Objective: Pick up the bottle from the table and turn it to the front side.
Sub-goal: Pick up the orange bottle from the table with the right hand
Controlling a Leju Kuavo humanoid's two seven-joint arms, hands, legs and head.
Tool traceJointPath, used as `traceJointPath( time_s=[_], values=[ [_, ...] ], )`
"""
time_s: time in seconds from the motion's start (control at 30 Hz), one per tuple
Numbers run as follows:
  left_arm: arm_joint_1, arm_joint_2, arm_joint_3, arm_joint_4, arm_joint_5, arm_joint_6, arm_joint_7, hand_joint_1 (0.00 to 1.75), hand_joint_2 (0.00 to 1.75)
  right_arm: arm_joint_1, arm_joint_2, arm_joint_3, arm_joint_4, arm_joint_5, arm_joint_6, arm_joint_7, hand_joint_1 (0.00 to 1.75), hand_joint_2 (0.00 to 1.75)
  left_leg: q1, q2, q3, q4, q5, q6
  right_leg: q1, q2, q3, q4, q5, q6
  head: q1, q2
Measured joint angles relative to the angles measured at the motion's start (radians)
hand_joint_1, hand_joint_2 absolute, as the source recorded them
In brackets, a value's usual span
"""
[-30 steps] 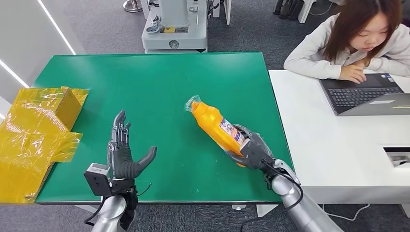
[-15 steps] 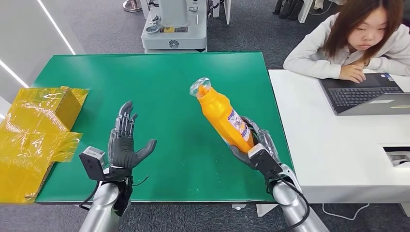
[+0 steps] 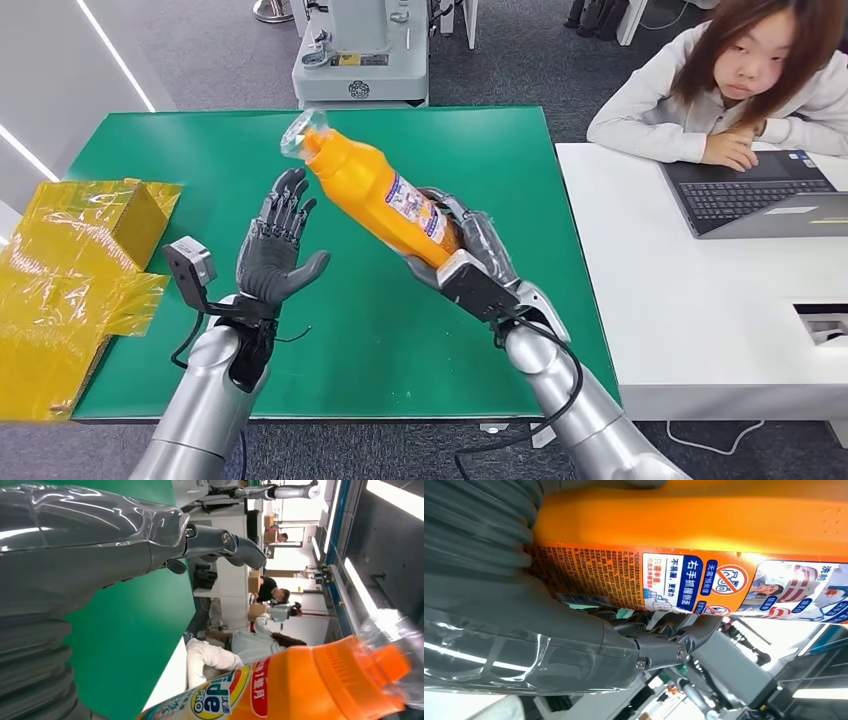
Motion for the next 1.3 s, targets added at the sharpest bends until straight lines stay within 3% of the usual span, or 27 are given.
traceJointPath(
  time_s=[0.13, 0.33, 0.57, 0.77, 0.83, 0.9, 0.97, 1.13, 1.23, 1.3],
  values=[
    [-0.037, 0.001, 0.0, 0.025, 0.046, -0.028, 0.012, 0.0, 1.75, -0.039, 0.036, 0.042, 0.032, 0.002, 0.014, 0.009, 1.67, 1.75, 0.0, 0.0, 0.0, 0.0, 0.0, 0.0, 0.0, 0.0, 0.0, 0.0, 0.0, 0.0, 0.0, 0.0],
    [-0.08, 0.0, 0.0, 0.046, 0.097, -0.053, 0.029, 0.0, 1.75, -0.084, 0.077, 0.084, 0.111, -0.001, 0.031, 0.011, 1.51, 1.75, 0.0, 0.0, 0.0, 0.0, 0.0, 0.0, 0.0, 0.0, 0.0, 0.0, 0.0, 0.0, 0.0, 0.0],
    [-0.093, -0.002, 0.0, 0.043, 0.146, -0.087, 0.07, 0.0, 1.75, -0.105, 0.103, 0.111, 0.19, 0.008, 0.032, 0.006, 1.4, 1.75, 0.0, 0.0, 0.0, 0.0, 0.0, 0.0, 0.0, 0.0, -0.001, 0.0, 0.0, 0.0, 0.0, 0.0],
    [-0.098, -0.003, -0.001, 0.036, 0.238, -0.174, 0.127, 0.02, 1.75, -0.112, 0.114, 0.127, 0.243, 0.022, 0.021, 0.0, 1.37, 1.75, 0.0, 0.0, 0.0, 0.0, 0.0, 0.0, 0.0, 0.0, -0.001, 0.0, 0.0, 0.0, 0.0, 0.0],
    [-0.098, -0.003, -0.003, 0.036, 0.254, -0.193, 0.137, 0.71, 1.75, -0.116, 0.116, 0.127, 0.26, 0.025, 0.016, -0.002, 1.33, 1.75, 0.0, 0.0, 0.0, 0.0, 0.0, 0.0, 0.0, 0.0, -0.001, 0.0, 0.0, 0.0, 0.0, 0.0],
    [-0.098, -0.002, -0.007, 0.036, 0.258, -0.199, 0.139, 1.56, 1.75, -0.119, 0.116, 0.127, 0.274, 0.027, 0.01, -0.007, 1.31, 1.75, 0.0, 0.0, 0.0, 0.0, 0.0, 0.0, 0.0, 0.001, -0.001, 0.0, 0.0, 0.0, 0.0, 0.0],
    [-0.098, -0.002, -0.012, 0.036, 0.253, -0.196, 0.137, 1.75, 1.75, -0.121, 0.116, 0.127, 0.284, 0.029, 0.005, -0.012, 1.31, 1.75, 0.0, 0.0, 0.0, 0.0, 0.0, 0.0, 0.0, 0.001, -0.001, 0.0, 0.0, 0.0, 0.0, 0.0],
    [-0.098, -0.002, -0.025, 0.036, 0.237, -0.187, 0.13, 1.75, 1.75, -0.122, 0.116, 0.125, 0.296, 0.034, -0.006, -0.017, 1.22, 1.75, 0.0, 0.0, 0.0, 0.0, 0.0, 0.0, 0.0, 0.001, -0.001, 0.0, 0.0, 0.0, 0.0, 0.0],
    [-0.098, -0.003, -0.031, 0.036, 0.224, -0.178, 0.123, 1.75, 1.75, -0.122, 0.116, 0.122, 0.297, 0.035, -0.009, -0.015, 0.78, 1.75, 0.0, 0.001, 0.0, 0.0, 0.0, 0.0, 0.0, 0.001, -0.002, 0.0, 0.0, 0.0, 0.0, 0.0],
    [-0.098, -0.003, -0.035, 0.036, 0.209, -0.169, 0.114, 1.75, 1.75, -0.121, 0.115, 0.121, 0.297, 0.035, -0.009, -0.012, 0.32, 1.75, 0.0, 0.001, 0.0, 0.0, 0.0, 0.0, 0.0, 0.002, -0.002, 0.0, 0.0, 0.0, 0.0, 0.0]
  ],
)
